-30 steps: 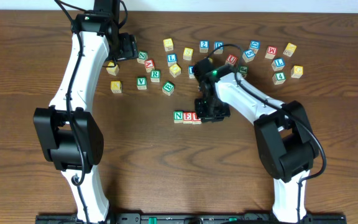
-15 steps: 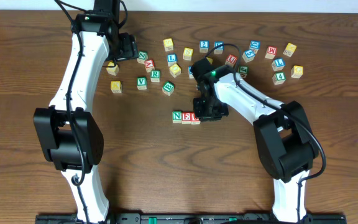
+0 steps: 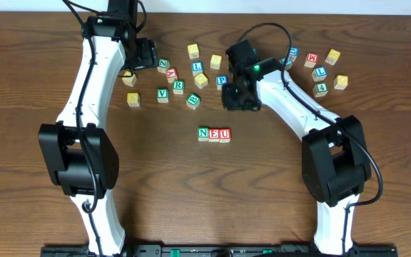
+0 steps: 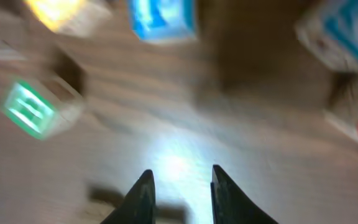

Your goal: Spell out NEURIPS

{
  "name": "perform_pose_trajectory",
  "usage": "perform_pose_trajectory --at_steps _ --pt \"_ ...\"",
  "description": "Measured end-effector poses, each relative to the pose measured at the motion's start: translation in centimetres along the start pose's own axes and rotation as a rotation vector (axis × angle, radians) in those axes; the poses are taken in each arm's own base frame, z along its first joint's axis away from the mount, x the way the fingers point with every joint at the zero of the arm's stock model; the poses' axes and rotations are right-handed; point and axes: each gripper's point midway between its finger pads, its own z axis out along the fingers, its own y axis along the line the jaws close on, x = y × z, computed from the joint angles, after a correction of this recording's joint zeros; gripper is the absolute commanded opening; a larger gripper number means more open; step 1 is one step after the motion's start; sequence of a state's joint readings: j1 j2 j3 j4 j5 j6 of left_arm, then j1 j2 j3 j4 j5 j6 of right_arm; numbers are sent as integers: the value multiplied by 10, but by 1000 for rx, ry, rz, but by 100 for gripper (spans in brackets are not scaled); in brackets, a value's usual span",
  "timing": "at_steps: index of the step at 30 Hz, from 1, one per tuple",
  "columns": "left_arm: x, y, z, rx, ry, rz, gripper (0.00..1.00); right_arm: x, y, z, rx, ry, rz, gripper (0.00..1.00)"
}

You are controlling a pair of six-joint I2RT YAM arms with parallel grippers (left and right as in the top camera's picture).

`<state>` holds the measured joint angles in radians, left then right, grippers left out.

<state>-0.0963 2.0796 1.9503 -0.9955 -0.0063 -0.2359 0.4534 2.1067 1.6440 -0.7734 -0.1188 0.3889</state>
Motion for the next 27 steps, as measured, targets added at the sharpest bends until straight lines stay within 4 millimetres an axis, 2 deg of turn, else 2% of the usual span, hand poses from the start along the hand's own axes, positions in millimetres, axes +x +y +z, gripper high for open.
perform_pose_trajectory --at_steps 4,9,13,21,27 --pt "0 0 0 0 1 0 84 -15 26 1 -69 -75 -56 19" --pt "0 0 0 0 0 0 84 -3 56 11 -130 -54 -119 9" --pt "0 0 0 0 0 0 84 7 66 19 -145 -29 -146 1" --pt "0 0 0 0 0 0 84 29 75 44 -165 48 -167 1" --pt "0 0 0 0 1 0 84 39 74 46 -163 87 -166 1"
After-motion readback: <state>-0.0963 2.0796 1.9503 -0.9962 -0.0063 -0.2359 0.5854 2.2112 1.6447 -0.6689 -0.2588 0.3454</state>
